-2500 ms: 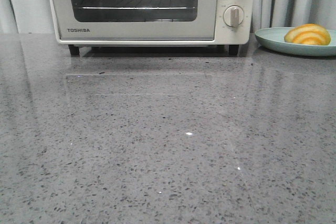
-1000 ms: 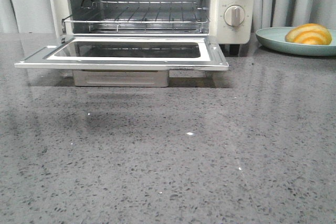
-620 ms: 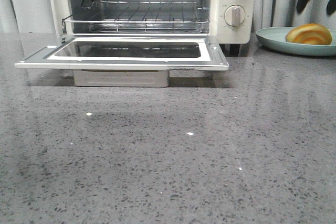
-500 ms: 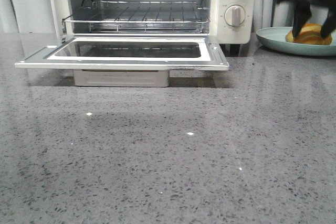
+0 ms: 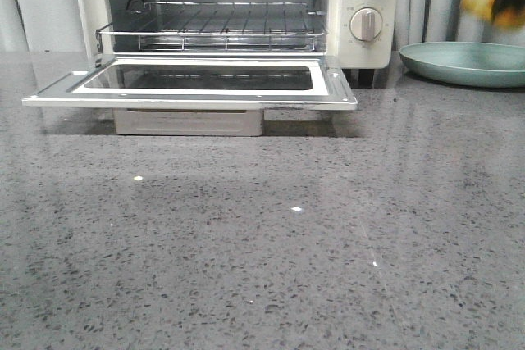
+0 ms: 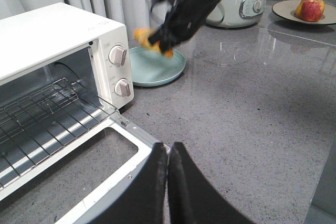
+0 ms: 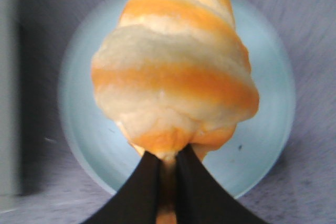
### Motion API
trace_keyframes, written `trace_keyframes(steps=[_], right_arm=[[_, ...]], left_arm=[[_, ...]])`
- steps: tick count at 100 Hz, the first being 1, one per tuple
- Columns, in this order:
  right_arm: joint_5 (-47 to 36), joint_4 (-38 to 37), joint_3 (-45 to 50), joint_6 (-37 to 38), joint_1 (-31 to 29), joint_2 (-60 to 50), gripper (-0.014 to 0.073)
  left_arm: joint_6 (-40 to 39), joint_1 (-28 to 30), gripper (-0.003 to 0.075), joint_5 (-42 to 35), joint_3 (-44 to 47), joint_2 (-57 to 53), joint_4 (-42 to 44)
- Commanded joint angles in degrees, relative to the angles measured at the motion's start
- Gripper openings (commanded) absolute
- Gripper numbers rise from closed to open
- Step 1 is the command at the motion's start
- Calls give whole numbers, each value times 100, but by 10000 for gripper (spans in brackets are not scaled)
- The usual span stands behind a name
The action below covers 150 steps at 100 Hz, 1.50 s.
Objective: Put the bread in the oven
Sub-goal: 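Grasp the orange-striped croissant on the blue plate with the right gripper, then carry the croissant into the oven and release it on the rack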
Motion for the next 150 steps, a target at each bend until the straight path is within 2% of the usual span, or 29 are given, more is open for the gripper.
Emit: trace_keyframes(steps=[1, 7, 23, 41, 51, 63, 83, 107, 114, 118, 120, 123, 125, 126, 127, 128, 134, 139, 150], right_arm=[[-367, -105, -186, -189, 240, -1182, -69], [-367, -49, -186, -519, 579, -1631, -69], [-404, 429, -186, -1574, 2161, -2439, -69], [-255, 528, -186, -2066, 3811, -2167, -69], [-240, 489, -186, -2158, 4266, -1644, -69], [-296, 328, -186, -2158, 4278, -990, -69], [-978, 185, -186, -2158, 3691, -65, -69], [-1659, 233, -186, -1956, 3111, 246, -61], [-1672, 284, -186, -1942, 3033, 246, 2], [-1658, 295, -186, -1942, 3019, 246, 92], [-1651, 295, -186, -1932, 3009, 246, 172], [-1651, 295, -186, -1910, 2984, 246, 241], [-1651, 295, -186, -1864, 2981, 246, 338], [-1668, 295, -186, -1840, 2981, 246, 338], [-1683, 295, -186, -1786, 2981, 246, 410], [-1684, 295, -186, -1766, 2981, 246, 410], [-1778, 295, -186, -1748, 2981, 246, 605], [-1835, 295, -186, -1738, 2981, 220, 669], [-1917, 375, -186, -1725, 2981, 55, 614]], left_arm=[[-48, 23, -22, -286, -180, -27, -174], [-48, 23, -22, -286, -180, -27, -174], [-48, 23, -22, -416, -180, -27, -174], [-48, 23, -22, -467, -180, -27, -174], [-48, 23, -22, -467, -180, -27, -174], [-48, 23, -22, -467, -180, -27, -174], [-48, 23, -22, -438, -180, -27, -174], [-48, 23, -22, -422, -180, -27, -174], [-48, 23, -22, -422, -180, -27, -174], [-48, 23, -22, -422, -180, -27, -174], [-48, 23, -22, -422, -180, -27, -174], [-48, 23, -22, -422, -180, -27, -174], [-48, 23, -22, -422, -180, -27, -174], [-48, 23, -22, -422, -180, -27, -174], [-48, 23, -22, -433, -180, -27, -174], [-48, 23, -22, -433, -180, -27, -174], [-48, 23, -22, -461, -180, -27, -174], [-48, 23, -22, -501, -180, -27, -174], [-48, 23, -22, -641, -180, -37, -26]])
